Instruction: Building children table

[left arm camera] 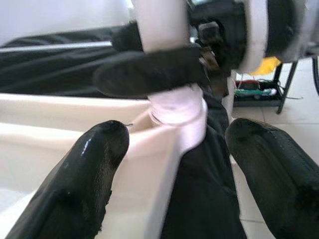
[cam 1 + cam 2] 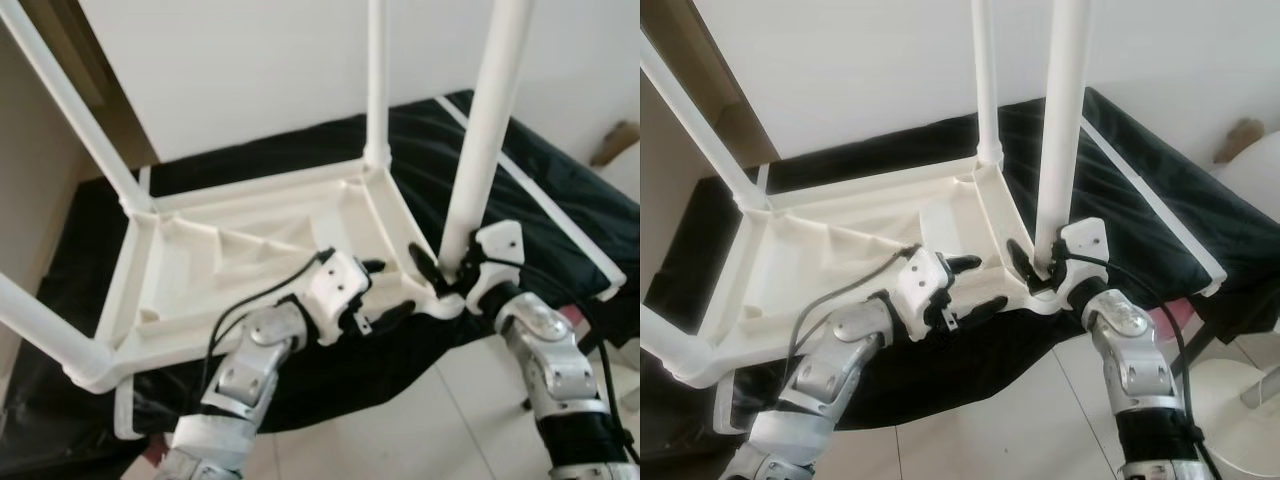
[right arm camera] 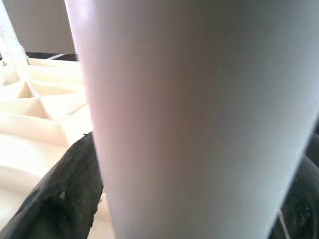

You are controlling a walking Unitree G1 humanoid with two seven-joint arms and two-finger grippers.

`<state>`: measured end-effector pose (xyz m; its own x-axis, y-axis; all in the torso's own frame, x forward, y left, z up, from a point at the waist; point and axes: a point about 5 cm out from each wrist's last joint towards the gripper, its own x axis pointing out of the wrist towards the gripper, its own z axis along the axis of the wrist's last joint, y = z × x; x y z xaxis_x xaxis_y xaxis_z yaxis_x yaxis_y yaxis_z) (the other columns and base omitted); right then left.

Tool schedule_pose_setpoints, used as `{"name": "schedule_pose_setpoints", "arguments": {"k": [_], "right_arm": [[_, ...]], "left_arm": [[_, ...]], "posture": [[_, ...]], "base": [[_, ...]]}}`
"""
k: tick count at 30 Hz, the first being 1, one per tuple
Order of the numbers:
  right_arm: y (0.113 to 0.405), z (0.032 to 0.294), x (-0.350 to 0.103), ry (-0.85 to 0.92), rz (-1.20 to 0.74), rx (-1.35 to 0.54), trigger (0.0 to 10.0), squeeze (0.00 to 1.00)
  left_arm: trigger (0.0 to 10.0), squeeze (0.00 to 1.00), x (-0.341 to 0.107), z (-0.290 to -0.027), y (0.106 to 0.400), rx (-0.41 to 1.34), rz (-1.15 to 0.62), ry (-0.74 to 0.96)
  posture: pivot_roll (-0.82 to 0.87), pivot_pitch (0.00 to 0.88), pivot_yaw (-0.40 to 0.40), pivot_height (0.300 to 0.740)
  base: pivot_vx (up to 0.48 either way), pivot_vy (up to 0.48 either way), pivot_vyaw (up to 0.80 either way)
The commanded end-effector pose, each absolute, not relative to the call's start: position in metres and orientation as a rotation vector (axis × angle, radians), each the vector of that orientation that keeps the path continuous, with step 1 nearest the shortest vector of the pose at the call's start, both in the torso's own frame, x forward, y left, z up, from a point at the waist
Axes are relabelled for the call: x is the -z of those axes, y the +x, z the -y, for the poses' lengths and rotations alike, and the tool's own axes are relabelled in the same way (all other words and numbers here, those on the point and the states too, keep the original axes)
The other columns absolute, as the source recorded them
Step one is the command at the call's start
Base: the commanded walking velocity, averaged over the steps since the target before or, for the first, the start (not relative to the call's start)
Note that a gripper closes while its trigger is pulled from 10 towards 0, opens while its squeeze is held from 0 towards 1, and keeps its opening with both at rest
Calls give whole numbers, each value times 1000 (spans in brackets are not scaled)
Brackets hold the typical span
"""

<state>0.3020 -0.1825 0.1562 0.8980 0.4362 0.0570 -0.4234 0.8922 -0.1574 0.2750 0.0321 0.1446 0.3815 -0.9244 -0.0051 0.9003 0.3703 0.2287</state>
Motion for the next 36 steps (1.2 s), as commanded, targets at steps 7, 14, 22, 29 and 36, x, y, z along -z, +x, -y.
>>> {"name": "schedule_pose_setpoints", "arguments": {"k": [7, 14, 22, 29, 36], "right_arm": [[310, 174, -150, -220, 40, -609, 0, 0], [303, 178, -141, -212, 16, -628, 0, 0], [295, 185, -133, -150, -22, -570, 10000, 0], [293, 176, -118, -122, -79, -334, 10000, 0], [288, 168, -108, -36, -122, -119, 10000, 0]], "left_arm": [[10000, 0, -141, -25, 273, 1195, 71, 193], [10000, 0, -142, -29, 275, 1181, 77, 201], [10000, 0, -142, -28, 274, 1175, 71, 195], [10000, 0, -143, -29, 275, 1173, 69, 193], [10000, 0, -143, -30, 276, 1168, 69, 195]], "posture": [[-89, 0, 107, 740], [-96, 0, 113, 740], [-113, 0, 116, 740], [-117, 0, 117, 740], [-119, 0, 117, 740]], "base": [[0, 0, 0], [0, 0, 0], [0, 0, 0], [0, 0, 0], [0, 0, 0]]}}
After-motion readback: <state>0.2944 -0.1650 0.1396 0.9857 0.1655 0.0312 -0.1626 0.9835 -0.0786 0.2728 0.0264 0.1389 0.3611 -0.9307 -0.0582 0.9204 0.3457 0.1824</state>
